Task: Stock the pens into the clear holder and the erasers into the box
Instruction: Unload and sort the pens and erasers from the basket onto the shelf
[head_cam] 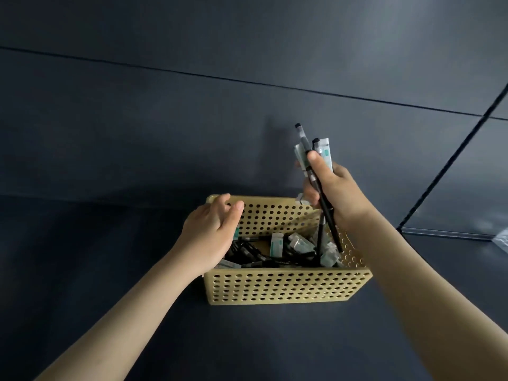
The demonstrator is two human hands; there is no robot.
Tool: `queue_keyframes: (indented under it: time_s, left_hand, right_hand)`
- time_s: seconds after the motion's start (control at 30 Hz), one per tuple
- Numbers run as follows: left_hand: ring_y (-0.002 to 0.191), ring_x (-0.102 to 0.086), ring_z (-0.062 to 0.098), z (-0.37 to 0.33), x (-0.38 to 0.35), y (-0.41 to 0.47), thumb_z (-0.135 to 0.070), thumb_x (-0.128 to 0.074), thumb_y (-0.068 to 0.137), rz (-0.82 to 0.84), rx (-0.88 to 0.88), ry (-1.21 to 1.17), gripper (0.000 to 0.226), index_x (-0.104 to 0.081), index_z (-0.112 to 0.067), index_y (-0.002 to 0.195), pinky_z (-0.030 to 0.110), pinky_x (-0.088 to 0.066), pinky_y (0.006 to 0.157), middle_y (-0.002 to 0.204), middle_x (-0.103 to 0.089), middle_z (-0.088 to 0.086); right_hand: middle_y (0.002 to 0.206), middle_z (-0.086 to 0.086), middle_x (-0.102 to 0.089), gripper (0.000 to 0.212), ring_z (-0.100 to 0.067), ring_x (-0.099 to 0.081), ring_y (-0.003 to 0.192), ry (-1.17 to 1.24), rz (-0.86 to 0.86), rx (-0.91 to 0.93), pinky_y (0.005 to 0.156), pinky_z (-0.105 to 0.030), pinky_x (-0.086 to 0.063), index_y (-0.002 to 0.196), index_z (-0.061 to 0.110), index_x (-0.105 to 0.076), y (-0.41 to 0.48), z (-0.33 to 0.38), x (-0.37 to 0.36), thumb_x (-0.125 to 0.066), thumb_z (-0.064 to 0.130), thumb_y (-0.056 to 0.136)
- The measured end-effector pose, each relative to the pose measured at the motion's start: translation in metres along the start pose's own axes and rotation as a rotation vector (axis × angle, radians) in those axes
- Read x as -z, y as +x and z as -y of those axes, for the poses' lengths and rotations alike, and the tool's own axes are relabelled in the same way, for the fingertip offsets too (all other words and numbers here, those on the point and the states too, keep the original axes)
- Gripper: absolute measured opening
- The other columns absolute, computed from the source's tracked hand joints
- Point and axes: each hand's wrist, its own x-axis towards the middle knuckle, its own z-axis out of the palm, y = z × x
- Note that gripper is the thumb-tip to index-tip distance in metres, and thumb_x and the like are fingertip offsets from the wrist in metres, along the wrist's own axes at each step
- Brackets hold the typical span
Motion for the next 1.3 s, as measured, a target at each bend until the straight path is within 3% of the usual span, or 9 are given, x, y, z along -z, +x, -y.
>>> queue_keyframes:
  time_s: [0.2,0.33,0.47,0.57,0.67,0.8,0.9,1.13,1.3]
  left_hand:
    - [0.134,-0.042,0.016,0.004,0.003,0.004,-0.060,-0.022,0.097,0.007,-0.071,0.026,0.064,-0.037,-0.022,0.146,0.037,-0.035,0.111,0.146,-0.045,-0.002]
    - [0.122,-0.045,0.002,-0.018,0.004,0.006,-0.056,-0.029,0.098,-0.016,-0.210,0.036,0.056,-0.050,-0.021,0.136,0.023,-0.037,0.100,0.137,-0.052,-0.009]
    - [0.122,-0.047,0.000,-0.043,-0.007,0.008,-0.059,-0.031,0.098,0.195,-0.265,-0.051,0.054,-0.047,-0.027,0.139,0.020,-0.035,0.097,0.136,-0.051,-0.017]
    - [0.100,-0.064,0.005,-0.055,-0.021,0.012,-0.050,-0.039,0.100,0.339,-0.254,-0.215,0.038,-0.058,-0.024,0.120,0.031,-0.050,0.095,0.108,-0.069,-0.012]
    - [0.067,-0.062,0.012,-0.062,-0.032,0.015,-0.037,-0.044,0.102,0.338,-0.258,-0.269,0.023,-0.061,-0.022,0.098,0.033,-0.058,0.073,0.074,-0.062,-0.006]
    - [0.067,-0.058,0.026,-0.078,-0.039,0.010,-0.037,-0.036,0.103,0.245,-0.323,-0.148,0.027,-0.062,-0.033,0.097,0.040,-0.047,0.060,0.080,-0.061,0.012]
    - [0.049,-0.042,0.007,-0.095,-0.051,0.005,-0.036,-0.034,0.104,0.201,-0.324,-0.157,0.029,-0.060,-0.029,0.093,0.023,-0.035,0.049,0.069,-0.052,0.000]
    - [0.078,-0.067,0.010,-0.185,-0.137,-0.023,-0.057,-0.047,0.091,0.263,-0.218,-0.437,0.042,-0.051,-0.015,0.092,0.043,-0.055,0.080,0.086,-0.071,-0.005]
    - [0.071,-0.064,0.009,-0.255,-0.220,-0.058,-0.033,-0.064,0.091,0.461,-0.234,-0.513,0.034,-0.036,-0.017,0.080,0.032,-0.054,0.069,0.076,-0.067,0.005]
  right_hand:
    - [0.050,0.000,-0.041,0.041,-0.014,-0.038,0.047,0.127,-0.195,0.108,0.049,-0.023,-0.036,0.106,0.011,-0.061,-0.004,0.026,0.002,-0.043,0.047,0.101]
    - [0.049,0.001,-0.038,0.041,-0.015,-0.032,0.046,0.321,-0.299,0.119,0.046,-0.023,-0.026,0.104,0.015,-0.060,-0.005,0.031,-0.002,-0.042,0.052,0.100]
    - [0.050,0.004,-0.036,0.040,-0.011,-0.033,0.043,0.536,-0.406,0.080,0.045,-0.022,-0.022,0.099,0.019,-0.056,-0.007,0.029,-0.010,-0.041,0.055,0.100]
    - [0.051,0.005,-0.034,0.040,-0.010,-0.033,0.044,0.626,-0.469,0.058,0.045,-0.022,-0.020,0.095,0.021,-0.055,-0.010,0.023,-0.011,-0.042,0.059,0.098]
    - [0.051,0.006,-0.035,0.039,-0.008,-0.033,0.044,0.687,-0.498,0.050,0.043,-0.021,-0.019,0.094,0.022,-0.054,-0.017,0.015,-0.005,-0.042,0.059,0.097]
    - [0.051,0.008,-0.037,0.037,-0.008,-0.034,0.044,0.813,-0.564,0.069,0.043,-0.020,-0.021,0.091,0.023,-0.053,-0.031,0.012,0.025,-0.044,0.059,0.097]
    - [0.051,0.008,-0.039,0.037,-0.008,-0.036,0.045,0.880,-0.646,0.079,0.045,-0.020,-0.021,0.089,0.024,-0.053,-0.048,0.016,0.066,-0.047,0.060,0.095]
    - [0.056,0.008,-0.038,0.039,-0.009,-0.035,0.045,0.842,-0.726,0.019,0.043,-0.020,-0.024,0.083,0.027,-0.047,-0.113,0.007,0.151,-0.048,0.064,0.092]
    - [0.052,0.010,-0.042,0.036,-0.007,-0.039,0.046,0.701,-0.828,-0.025,0.047,-0.021,-0.029,0.092,0.026,-0.053,-0.178,-0.009,0.228,-0.047,0.062,0.094]
